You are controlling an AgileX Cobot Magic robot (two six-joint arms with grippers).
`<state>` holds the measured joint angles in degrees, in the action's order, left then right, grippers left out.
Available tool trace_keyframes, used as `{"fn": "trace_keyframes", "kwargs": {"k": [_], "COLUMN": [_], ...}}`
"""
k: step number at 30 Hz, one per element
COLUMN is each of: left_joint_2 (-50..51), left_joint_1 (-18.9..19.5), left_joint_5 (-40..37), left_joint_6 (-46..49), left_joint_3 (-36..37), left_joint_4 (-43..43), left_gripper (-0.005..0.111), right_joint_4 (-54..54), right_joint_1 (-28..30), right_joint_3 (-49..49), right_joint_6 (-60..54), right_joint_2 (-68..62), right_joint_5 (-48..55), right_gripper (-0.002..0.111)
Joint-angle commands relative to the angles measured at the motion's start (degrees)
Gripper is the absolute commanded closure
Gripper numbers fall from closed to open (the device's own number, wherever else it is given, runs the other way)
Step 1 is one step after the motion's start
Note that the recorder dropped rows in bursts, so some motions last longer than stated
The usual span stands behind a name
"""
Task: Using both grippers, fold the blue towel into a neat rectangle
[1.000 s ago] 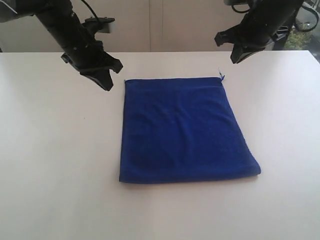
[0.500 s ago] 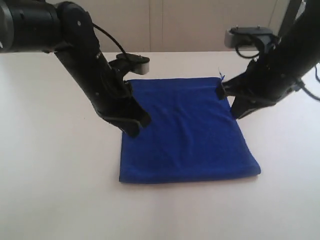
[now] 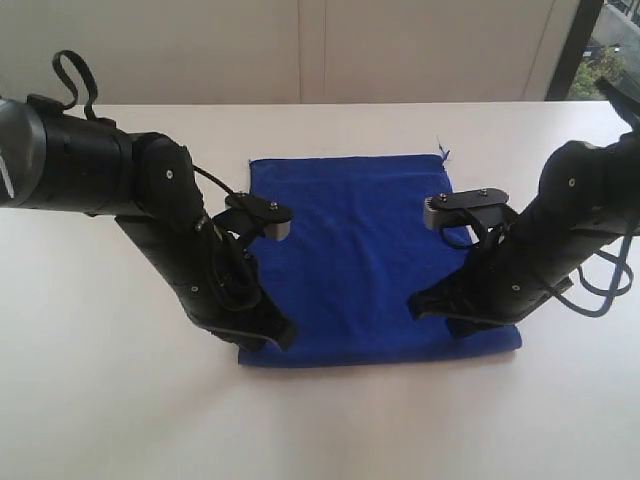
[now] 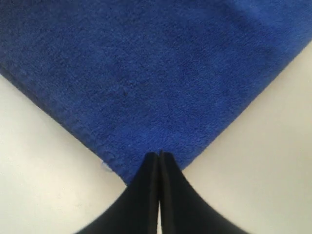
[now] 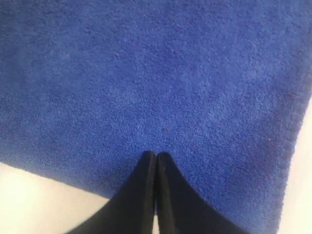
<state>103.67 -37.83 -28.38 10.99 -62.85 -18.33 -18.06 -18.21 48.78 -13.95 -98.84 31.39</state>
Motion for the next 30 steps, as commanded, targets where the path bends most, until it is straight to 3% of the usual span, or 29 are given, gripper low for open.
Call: {"fn": "trace_keyframes", "kwargs": {"k": [1, 10, 20, 30], "left_joint_2": [-0.2, -0.2, -0.2, -0.3], "left_joint_1": [-0.1, -0.1, -0.1, 0.0], "left_joint_5": [1.4, 6.5, 6.2, 5.8], "left_joint_6": [-0.3, -0.7, -0.8, -0.8], "left_joint_3": [2.6, 6.3, 6.4, 6.4], "left_joint_4": [-0.5, -0.5, -0.5, 2.9], "left_gripper": [0.107, 0.107, 0.107, 0.107], "right_joint_4": [0.7, 12.9, 25.9, 24.7], "right_joint_1": [-0.1, -0.1, -0.1, -0.1], "right_joint_3": [-0.2, -0.2, -2.1, -2.1], "right_joint_6": [0.2, 11.6, 22.2, 23.5], "right_joint_2": [-0.7, -0.7, -0.7, -0.7], "right_joint_5": [-1.2, -0.4, 0.9, 1.2], "right_gripper": [0.108, 0.108, 0.108, 0.108]}}
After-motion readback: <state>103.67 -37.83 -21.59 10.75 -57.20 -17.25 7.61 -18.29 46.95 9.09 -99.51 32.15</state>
